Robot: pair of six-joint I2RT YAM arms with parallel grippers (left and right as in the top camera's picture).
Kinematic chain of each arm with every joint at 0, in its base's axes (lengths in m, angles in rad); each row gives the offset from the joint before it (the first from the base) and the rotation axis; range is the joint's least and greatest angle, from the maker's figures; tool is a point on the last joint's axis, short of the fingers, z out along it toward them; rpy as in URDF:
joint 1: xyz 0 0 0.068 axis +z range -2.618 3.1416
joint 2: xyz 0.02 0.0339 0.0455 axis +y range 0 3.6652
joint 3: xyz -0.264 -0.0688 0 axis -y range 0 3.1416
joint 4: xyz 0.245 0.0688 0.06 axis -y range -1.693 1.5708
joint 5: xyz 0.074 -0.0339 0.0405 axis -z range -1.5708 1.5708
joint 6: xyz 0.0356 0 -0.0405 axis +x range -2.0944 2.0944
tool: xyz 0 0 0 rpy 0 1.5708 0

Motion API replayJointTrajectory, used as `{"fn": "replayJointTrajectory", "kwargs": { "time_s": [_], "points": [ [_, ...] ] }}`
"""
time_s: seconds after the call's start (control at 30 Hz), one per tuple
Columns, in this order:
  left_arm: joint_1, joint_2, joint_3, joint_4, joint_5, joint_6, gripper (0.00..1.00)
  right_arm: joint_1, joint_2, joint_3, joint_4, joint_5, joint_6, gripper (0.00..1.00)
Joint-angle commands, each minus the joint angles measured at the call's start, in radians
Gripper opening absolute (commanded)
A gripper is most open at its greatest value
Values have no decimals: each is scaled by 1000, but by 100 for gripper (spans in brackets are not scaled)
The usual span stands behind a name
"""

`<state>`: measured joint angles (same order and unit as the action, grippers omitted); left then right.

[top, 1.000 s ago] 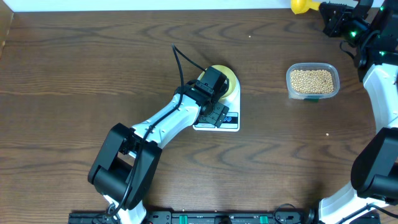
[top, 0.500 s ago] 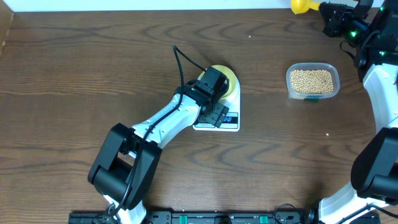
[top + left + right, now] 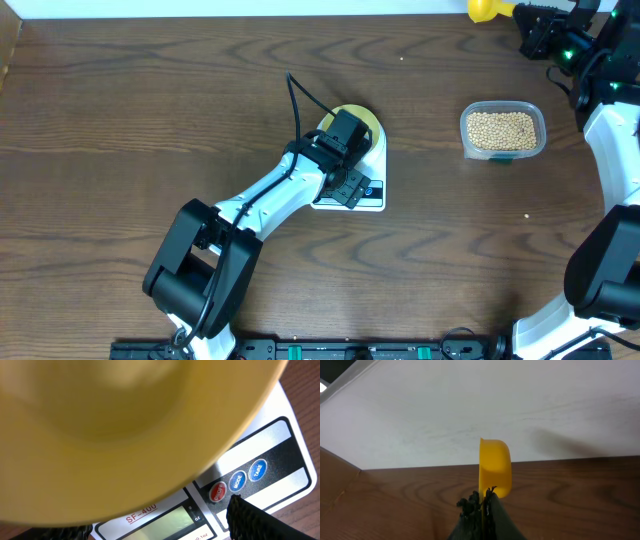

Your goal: Scoop item into bowl and weigh 50g on scale

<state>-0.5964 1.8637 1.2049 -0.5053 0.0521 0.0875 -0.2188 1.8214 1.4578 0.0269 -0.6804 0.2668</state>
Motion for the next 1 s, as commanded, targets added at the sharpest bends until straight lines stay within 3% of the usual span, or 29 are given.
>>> {"fn": "replayJointTrajectory", "kwargs": {
  "time_s": [0.0,0.97],
  "points": [
    [-1,7,-8,-5,-13,21,86,5,-3,16,4,-2,-13,1],
    [-1,40,-8,16,-12,-6,86,5,-3,16,5,-2,-21,1]
  ]
}}
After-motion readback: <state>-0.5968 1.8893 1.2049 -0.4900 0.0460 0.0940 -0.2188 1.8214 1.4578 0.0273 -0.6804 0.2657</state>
